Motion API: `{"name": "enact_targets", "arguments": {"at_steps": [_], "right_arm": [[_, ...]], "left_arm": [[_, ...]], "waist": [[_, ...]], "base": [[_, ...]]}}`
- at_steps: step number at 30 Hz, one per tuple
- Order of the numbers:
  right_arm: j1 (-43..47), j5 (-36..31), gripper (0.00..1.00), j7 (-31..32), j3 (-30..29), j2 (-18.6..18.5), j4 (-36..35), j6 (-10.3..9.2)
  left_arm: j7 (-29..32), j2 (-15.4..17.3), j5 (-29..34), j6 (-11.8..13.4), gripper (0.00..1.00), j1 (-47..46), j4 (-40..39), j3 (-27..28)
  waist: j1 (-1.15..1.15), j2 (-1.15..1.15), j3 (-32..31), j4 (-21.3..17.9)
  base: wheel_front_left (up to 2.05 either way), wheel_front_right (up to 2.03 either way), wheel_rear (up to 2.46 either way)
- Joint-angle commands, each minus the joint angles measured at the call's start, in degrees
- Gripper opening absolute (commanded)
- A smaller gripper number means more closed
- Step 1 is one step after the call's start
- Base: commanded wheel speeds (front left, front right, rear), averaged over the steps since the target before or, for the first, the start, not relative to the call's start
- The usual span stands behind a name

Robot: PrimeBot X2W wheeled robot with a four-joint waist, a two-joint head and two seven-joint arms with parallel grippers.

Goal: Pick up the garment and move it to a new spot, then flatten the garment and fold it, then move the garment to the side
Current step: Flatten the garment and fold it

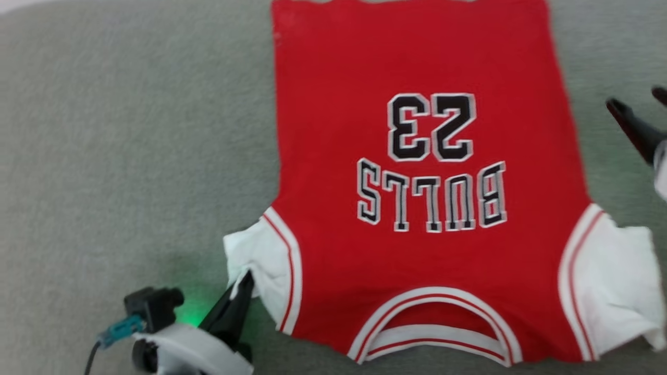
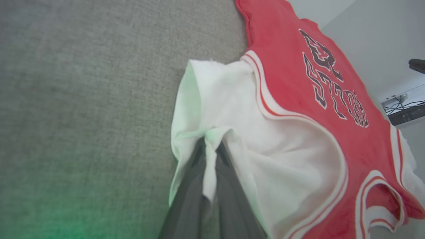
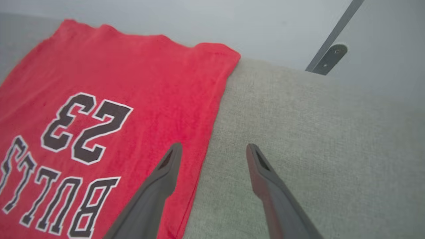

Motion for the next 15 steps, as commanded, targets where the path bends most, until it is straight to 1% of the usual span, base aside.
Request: {"name": "enact_targets", "arguments": {"at_steps": [1, 5, 8, 11, 15], "right_arm": [[-3.19, -0.58, 1.00, 1.51, 1.49, 0.05, 2.15, -0.07], [-16.90, -4.20, 1.00, 5.66, 5.18, 0.52, 15.01, -0.07], [-24.93, -7.93, 1.00, 7.30, 6.79, 0.54, 24.38, -0.06], [-31.66, -10.54, 1.00, 8.60, 6.83, 1.21, 32.47, -0.07], [-37.65, -14.32, 1.00, 8.52, 5.99, 2.18, 41.15, -0.07]], "left_arm": [[1.11, -1.26, 0.37, -0.26, 0.00, -1.43, 1.41, -1.09], [1.58, -3.37, 1.20, -2.29, 0.00, -5.11, 3.45, -2.96], [1.46, -4.59, 1.88, -3.39, 0.00, -6.55, 5.25, -4.28], [1.00, -5.27, 2.03, -3.95, 0.00, -7.12, 6.19, -4.72], [0.55, -5.43, 2.51, -4.51, 0.00, -7.29, 6.33, -5.20]], "waist": [[0.00, 0.00, 4.86, 4.67], [0.00, 0.00, 8.77, 8.88], [0.00, 0.00, 10.47, 12.07], [0.00, 0.00, 11.93, 14.54], [0.00, 0.00, 13.60, 16.48]], "base": [[0.00, 0.00, 0.00], [0.00, 0.00, 0.00], [0.00, 0.00, 0.00], [0.00, 0.00, 0.00], [0.00, 0.00, 0.00]]}}
